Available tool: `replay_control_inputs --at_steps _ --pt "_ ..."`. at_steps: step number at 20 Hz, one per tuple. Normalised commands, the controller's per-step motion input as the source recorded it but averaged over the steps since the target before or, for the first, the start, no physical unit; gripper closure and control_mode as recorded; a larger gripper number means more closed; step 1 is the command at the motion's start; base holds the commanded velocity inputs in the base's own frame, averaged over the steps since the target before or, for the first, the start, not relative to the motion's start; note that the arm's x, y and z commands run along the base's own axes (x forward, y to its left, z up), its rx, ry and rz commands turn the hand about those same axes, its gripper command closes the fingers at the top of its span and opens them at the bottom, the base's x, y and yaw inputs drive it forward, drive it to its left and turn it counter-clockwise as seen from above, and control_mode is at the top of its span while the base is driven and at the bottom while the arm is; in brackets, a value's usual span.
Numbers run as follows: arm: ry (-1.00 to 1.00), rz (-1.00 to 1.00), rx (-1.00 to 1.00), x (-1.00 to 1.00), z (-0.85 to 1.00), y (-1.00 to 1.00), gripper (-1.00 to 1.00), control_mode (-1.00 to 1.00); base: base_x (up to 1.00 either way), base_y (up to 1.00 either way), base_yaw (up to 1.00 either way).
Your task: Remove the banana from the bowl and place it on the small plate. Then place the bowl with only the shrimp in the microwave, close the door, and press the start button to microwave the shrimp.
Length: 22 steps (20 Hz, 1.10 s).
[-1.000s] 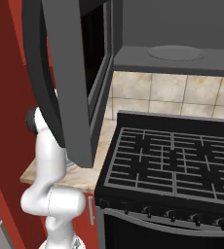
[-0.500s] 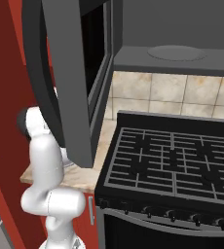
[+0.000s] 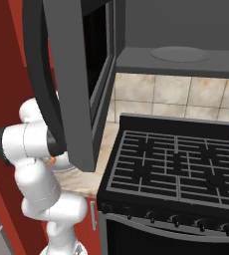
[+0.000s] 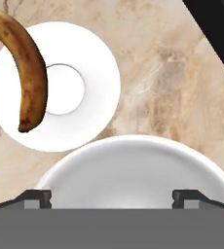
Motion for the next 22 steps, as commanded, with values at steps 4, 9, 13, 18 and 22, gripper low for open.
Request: replay_control_inputs --at_steps 4,9,13,18,22 --pt "-0.12 0.00 0.00 -0.91 0.44 0.00 -1.00 -1.00 0.00 0.00 0.00" --pt "-0.07 0.00 0.00 -0.60 0.66 -0.20 -1.00 -1.00 0.00 0.00 0.00" --pt "0.00 0.00 0.00 -0.62 0.36 -0.23 -1.00 -1.00 0.00 0.00 0.00" --pt "0.00 0.00 0.00 -0.61 0.15 -0.32 -1.00 -1.00 0.00 0.00 0.00" --pt "0.00 0.00 0.03 -0.59 0.00 -0.38 -1.00 -1.00 0.00 0.00 0.00"
